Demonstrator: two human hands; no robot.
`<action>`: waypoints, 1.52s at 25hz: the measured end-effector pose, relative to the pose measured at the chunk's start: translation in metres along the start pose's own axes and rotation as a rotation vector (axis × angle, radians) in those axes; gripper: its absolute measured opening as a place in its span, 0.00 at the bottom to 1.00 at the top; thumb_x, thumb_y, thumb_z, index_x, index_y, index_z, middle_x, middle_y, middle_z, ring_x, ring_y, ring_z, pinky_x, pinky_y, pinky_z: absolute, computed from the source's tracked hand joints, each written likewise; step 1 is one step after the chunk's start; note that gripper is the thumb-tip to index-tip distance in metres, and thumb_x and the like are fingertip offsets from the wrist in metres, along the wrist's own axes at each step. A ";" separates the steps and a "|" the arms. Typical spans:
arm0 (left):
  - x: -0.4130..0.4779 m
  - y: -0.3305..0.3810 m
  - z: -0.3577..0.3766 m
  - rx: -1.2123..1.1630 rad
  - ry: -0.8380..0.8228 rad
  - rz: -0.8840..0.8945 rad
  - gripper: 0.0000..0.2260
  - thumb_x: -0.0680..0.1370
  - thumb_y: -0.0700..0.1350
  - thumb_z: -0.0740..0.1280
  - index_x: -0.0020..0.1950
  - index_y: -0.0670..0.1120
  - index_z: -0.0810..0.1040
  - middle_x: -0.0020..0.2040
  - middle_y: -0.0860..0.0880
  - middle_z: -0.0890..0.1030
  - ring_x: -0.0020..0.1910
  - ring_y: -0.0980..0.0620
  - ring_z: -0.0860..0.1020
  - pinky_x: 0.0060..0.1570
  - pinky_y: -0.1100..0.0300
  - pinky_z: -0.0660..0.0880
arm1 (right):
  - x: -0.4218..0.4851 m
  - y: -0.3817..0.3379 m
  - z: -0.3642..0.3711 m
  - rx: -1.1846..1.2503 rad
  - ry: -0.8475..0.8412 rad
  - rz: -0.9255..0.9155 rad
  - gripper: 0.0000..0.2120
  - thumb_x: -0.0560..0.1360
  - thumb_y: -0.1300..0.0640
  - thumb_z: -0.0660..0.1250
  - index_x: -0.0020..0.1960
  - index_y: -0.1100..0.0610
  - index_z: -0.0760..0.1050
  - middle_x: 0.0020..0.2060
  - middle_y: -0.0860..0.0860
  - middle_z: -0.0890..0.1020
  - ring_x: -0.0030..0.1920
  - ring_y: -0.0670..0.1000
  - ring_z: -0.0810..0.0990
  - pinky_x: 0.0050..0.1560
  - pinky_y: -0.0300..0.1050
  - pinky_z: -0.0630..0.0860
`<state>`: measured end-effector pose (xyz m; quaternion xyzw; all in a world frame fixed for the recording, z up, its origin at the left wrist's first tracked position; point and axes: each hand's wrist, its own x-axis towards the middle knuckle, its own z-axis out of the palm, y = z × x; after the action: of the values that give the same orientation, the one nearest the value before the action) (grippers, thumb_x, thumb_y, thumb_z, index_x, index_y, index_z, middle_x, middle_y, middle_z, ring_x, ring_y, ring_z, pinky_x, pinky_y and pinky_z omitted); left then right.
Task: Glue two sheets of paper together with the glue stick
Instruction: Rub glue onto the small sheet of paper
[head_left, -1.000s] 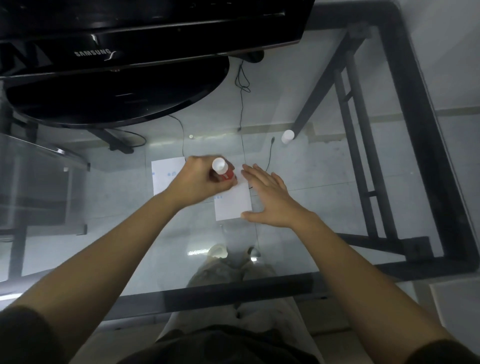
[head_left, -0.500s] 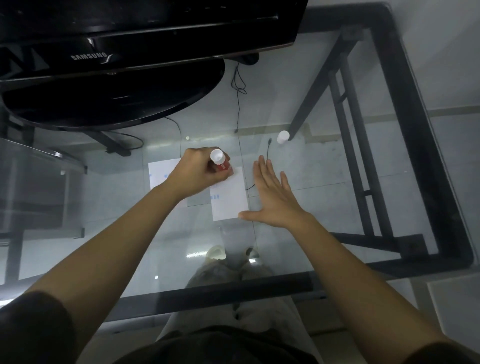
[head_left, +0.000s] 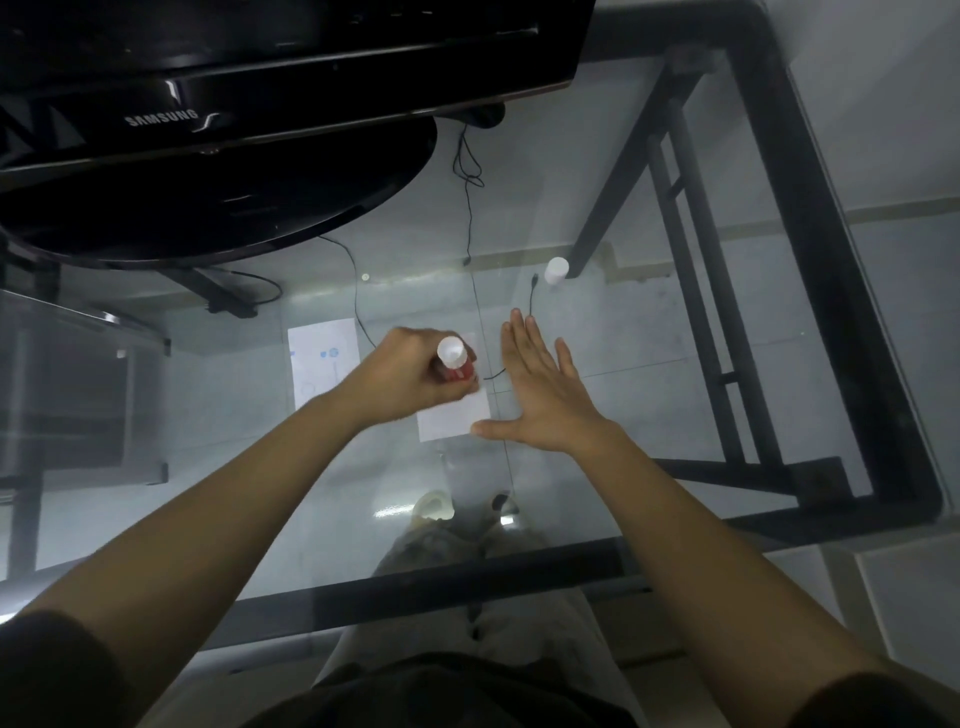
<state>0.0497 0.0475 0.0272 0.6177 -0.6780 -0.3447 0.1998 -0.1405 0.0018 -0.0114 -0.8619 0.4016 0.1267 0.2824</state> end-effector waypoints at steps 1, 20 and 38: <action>0.006 -0.003 -0.004 0.025 0.030 -0.008 0.12 0.69 0.47 0.74 0.48 0.43 0.80 0.42 0.47 0.84 0.36 0.58 0.77 0.40 0.70 0.73 | 0.000 0.000 0.000 0.001 0.001 -0.003 0.55 0.67 0.32 0.63 0.73 0.57 0.31 0.73 0.52 0.31 0.72 0.49 0.30 0.71 0.54 0.33; 0.033 -0.008 -0.011 0.063 0.072 -0.027 0.12 0.70 0.49 0.73 0.47 0.43 0.79 0.41 0.46 0.83 0.40 0.51 0.80 0.42 0.59 0.76 | 0.002 0.000 0.003 0.000 -0.001 0.002 0.56 0.66 0.31 0.64 0.73 0.57 0.31 0.73 0.52 0.31 0.72 0.48 0.29 0.70 0.53 0.32; 0.029 -0.022 -0.022 0.007 0.190 -0.144 0.10 0.69 0.49 0.73 0.46 0.46 0.80 0.40 0.49 0.83 0.39 0.54 0.79 0.37 0.75 0.69 | 0.003 0.001 0.004 -0.008 -0.001 0.000 0.56 0.66 0.31 0.63 0.73 0.57 0.31 0.73 0.52 0.31 0.72 0.48 0.29 0.70 0.53 0.33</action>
<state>0.0757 0.0140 0.0218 0.6954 -0.6110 -0.2956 0.2360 -0.1398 0.0018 -0.0163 -0.8629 0.4011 0.1286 0.2793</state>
